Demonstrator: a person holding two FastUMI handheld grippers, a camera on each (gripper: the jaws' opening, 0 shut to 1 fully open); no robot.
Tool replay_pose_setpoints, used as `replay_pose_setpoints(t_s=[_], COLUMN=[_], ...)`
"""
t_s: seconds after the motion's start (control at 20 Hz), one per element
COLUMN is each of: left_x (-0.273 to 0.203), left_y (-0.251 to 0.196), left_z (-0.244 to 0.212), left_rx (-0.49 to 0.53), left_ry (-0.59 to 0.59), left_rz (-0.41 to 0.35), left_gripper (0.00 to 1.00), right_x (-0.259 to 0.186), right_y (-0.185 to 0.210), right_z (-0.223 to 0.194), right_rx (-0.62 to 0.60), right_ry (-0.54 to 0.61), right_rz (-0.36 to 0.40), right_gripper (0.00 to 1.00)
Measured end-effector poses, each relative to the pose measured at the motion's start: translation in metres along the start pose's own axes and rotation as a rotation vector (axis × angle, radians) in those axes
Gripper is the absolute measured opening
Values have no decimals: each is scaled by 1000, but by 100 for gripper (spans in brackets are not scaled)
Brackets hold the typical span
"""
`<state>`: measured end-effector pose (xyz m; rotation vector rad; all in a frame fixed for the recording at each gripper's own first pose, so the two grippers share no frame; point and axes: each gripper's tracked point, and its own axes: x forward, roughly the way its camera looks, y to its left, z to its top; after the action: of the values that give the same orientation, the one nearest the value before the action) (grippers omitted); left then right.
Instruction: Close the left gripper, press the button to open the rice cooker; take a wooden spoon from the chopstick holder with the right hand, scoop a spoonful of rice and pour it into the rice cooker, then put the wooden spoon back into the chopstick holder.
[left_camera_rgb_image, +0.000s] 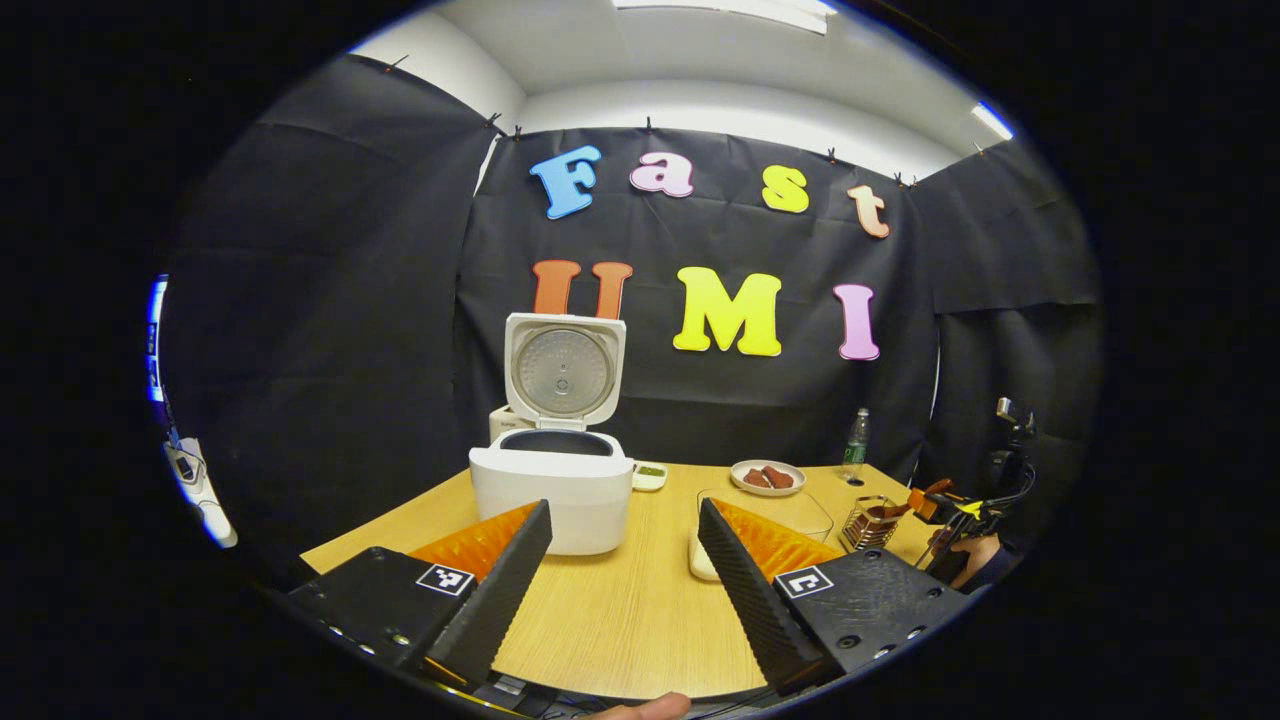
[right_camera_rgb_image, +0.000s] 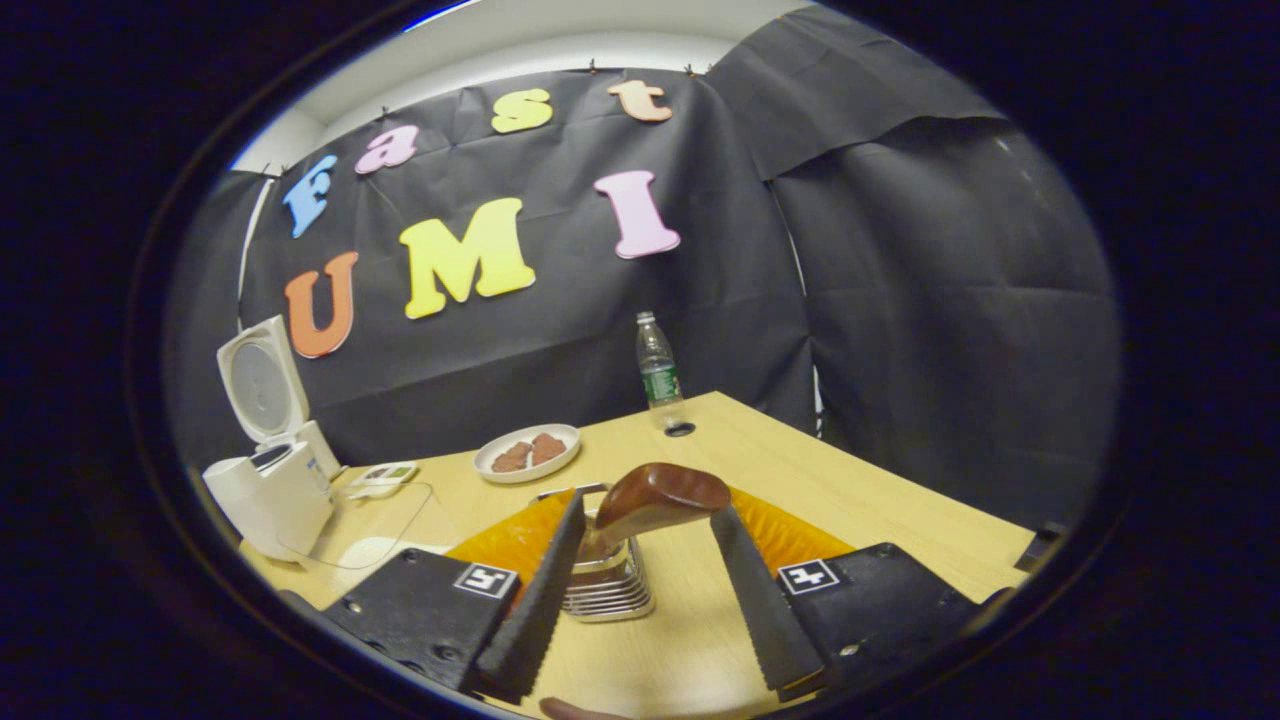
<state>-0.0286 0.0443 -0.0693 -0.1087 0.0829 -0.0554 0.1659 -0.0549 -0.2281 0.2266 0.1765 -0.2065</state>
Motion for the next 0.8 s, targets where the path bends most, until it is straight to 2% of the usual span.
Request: replay_pose_setpoints(t_s=[0.1,0.15,0.3,0.35,0.4,0.45,0.55,0.8], left_x=[3,6,15,17,20,22,25,28], left_y=[-3,-6,-14,-18,-21,-23,-25,-24], left_z=[6,3,-4,-10,-13,-15,-18,-16], left_rx=[-14,-17,-6,0,8,19,39,61], left_ry=[-8,-6,10,21,26,29,40,26], left_rz=[-17,-23,-49,-58,-67,-74,-80,-92], left_gripper=[94,94,94,94,94,94,94,94], right_x=[8,11,21,22,24,28,34,30], right_y=[7,9,22,26,36,41,47,71], right_z=[-2,-4,-13,-7,-3,-1,2,22], right_rx=[25,25,-29,-49,-63,-100,-144,-230], right_ry=[-15,-21,2,-5,-12,-4,6,18], right_rz=[-1,-11,-14,-4,28,27,35,104], right_gripper=[65,53,41,32,29,19,13,11])
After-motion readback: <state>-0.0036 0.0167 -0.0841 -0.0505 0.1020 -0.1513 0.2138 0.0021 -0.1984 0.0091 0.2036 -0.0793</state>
